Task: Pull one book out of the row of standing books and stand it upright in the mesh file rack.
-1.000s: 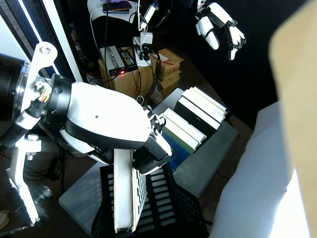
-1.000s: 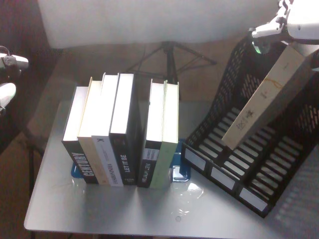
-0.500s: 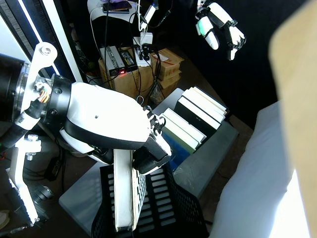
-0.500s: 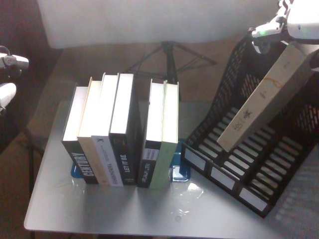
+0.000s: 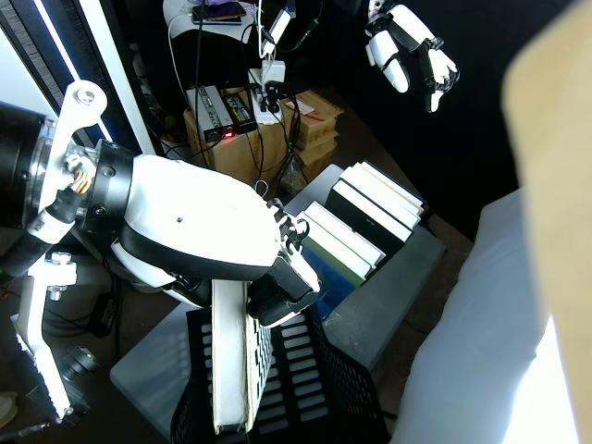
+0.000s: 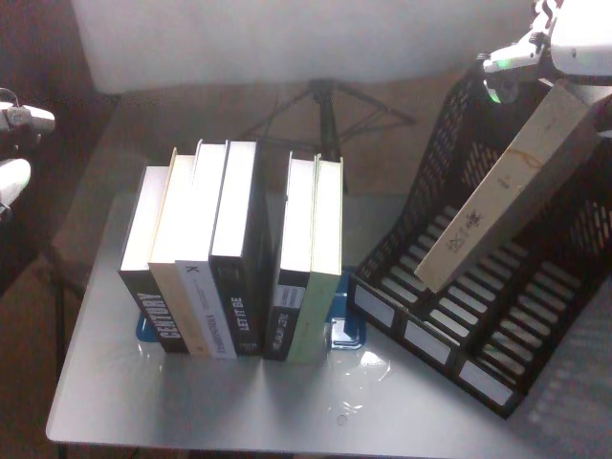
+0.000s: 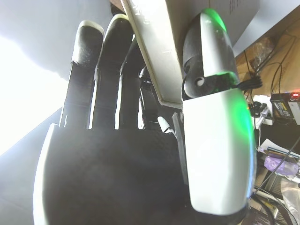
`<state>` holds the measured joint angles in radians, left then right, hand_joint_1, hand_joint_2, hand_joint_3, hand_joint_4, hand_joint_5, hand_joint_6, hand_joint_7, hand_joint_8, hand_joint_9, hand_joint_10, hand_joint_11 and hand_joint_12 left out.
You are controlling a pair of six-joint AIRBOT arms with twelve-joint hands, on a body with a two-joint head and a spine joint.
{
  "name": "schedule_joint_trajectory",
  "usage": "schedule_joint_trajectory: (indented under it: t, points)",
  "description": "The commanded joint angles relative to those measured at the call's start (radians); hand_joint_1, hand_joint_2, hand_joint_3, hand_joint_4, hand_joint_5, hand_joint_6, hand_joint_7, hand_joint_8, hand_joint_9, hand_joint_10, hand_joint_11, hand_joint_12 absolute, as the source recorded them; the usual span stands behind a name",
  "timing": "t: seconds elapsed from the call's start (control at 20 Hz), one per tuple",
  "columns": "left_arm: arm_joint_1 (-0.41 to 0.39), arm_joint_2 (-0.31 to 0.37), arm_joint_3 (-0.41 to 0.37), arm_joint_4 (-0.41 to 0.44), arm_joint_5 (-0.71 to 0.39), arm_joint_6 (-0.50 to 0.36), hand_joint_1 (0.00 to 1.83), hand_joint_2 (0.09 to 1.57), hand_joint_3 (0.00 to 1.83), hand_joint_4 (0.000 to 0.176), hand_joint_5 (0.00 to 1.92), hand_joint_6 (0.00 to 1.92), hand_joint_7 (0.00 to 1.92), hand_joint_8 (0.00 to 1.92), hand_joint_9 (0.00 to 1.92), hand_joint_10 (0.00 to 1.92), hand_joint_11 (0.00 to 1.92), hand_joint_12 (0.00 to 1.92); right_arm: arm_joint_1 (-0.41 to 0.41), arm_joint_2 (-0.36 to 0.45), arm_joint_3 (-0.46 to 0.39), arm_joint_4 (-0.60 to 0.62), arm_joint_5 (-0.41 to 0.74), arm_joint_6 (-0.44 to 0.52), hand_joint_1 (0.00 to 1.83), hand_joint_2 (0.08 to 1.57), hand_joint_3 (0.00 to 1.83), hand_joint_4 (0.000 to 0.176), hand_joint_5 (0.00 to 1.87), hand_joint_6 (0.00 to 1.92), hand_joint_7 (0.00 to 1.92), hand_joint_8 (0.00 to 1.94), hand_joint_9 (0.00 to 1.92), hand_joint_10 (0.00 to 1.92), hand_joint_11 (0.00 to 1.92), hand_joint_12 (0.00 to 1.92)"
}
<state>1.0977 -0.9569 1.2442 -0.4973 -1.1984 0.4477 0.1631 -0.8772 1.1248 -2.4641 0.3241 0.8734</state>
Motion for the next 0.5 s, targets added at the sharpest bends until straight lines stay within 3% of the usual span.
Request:
schedule_joint_trajectory:
  t: [0.0, 0.45]
  points:
    - [-0.009, 0.002, 0.006, -0.015, -0.123, -0.003, 0.68, 1.53, 0.00, 0.000, 0.47, 0.30, 0.46, 0.61, 0.29, 1.14, 0.02, 1.75, 0.008, 0.014, 0.005, 0.015, -0.083, -0.010, 1.27, 1.28, 0.00, 0.000, 0.17, 1.06, 0.67, 1.51, 0.69, 1.44, 0.54, 1.85]
    - [-0.009, -0.002, 0.009, -0.017, -0.120, -0.003, 0.68, 1.53, 0.00, 0.000, 0.47, 0.31, 0.46, 0.61, 0.29, 1.14, 0.02, 1.75, 0.005, 0.014, 0.005, 0.015, -0.084, -0.010, 1.27, 1.28, 0.00, 0.000, 0.17, 1.06, 0.67, 1.51, 0.69, 1.44, 0.54, 1.85]
